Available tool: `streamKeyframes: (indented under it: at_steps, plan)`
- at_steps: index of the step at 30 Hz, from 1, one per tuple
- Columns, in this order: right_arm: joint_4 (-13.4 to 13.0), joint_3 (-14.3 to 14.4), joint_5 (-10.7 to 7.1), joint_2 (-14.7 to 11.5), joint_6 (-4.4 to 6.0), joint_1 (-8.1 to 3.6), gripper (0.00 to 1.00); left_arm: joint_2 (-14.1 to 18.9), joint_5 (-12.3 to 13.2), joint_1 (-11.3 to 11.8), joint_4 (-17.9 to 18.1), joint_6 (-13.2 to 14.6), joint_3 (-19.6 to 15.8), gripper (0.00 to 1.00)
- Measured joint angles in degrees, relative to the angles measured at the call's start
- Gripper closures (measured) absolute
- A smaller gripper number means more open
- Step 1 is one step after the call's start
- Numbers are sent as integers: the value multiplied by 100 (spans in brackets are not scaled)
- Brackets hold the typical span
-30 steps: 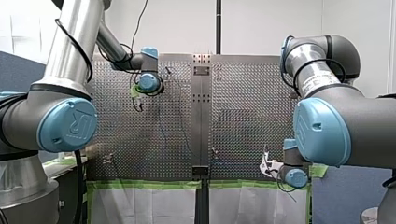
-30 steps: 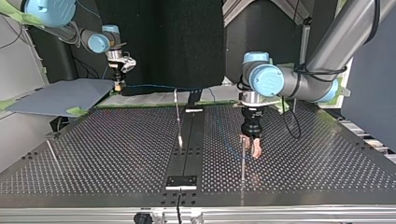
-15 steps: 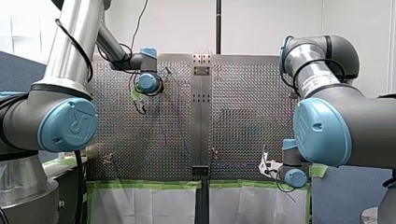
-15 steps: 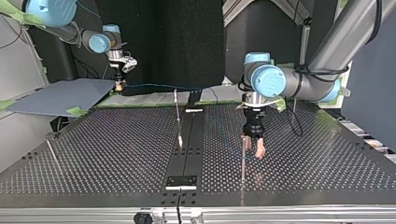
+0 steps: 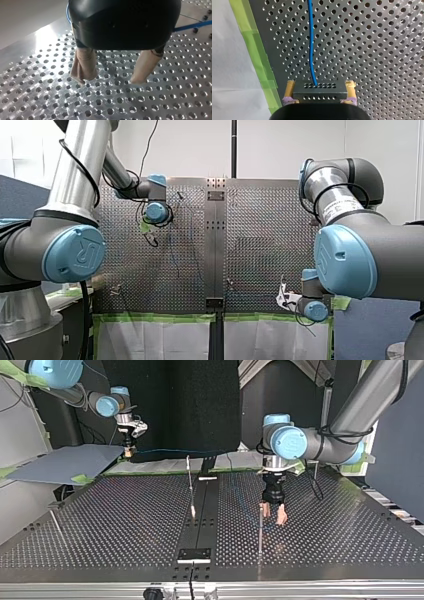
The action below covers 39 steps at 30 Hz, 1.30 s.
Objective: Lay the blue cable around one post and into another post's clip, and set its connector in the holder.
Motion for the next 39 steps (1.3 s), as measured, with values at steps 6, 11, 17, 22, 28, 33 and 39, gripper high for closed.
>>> streamKeyframes:
  at_steps: [6, 11, 17, 22, 28, 33, 39]
  plan:
    - [5, 2, -2, 1, -4, -1, 100, 27, -43, 9, 8, -362, -3, 0]
    - [6, 2, -3, 2, -4, 2, 100, 35, -64, 19, 33, -665, -5, 0]
    - [4, 0, -2, 2, -6, 3, 100, 51, -41, 25, 11, -1026, -5, 0]
    - [2, 0, -3, 2, -7, 5, 100, 147, -64, 25, -73, -1304, -5, 0]
    - [-2, -1, -7, 4, -8, 5, 100, 387, -152, 25, -315, -1683, -4, 0]
    - [-5, 0, -11, 6, -4, 5, 100, 458, -168, 30, -568, -1992, -5, 0]
    - [-9, 2, -11, 16, -6, 5, 100, 461, -230, 50, -743, -2308, -9, 0]
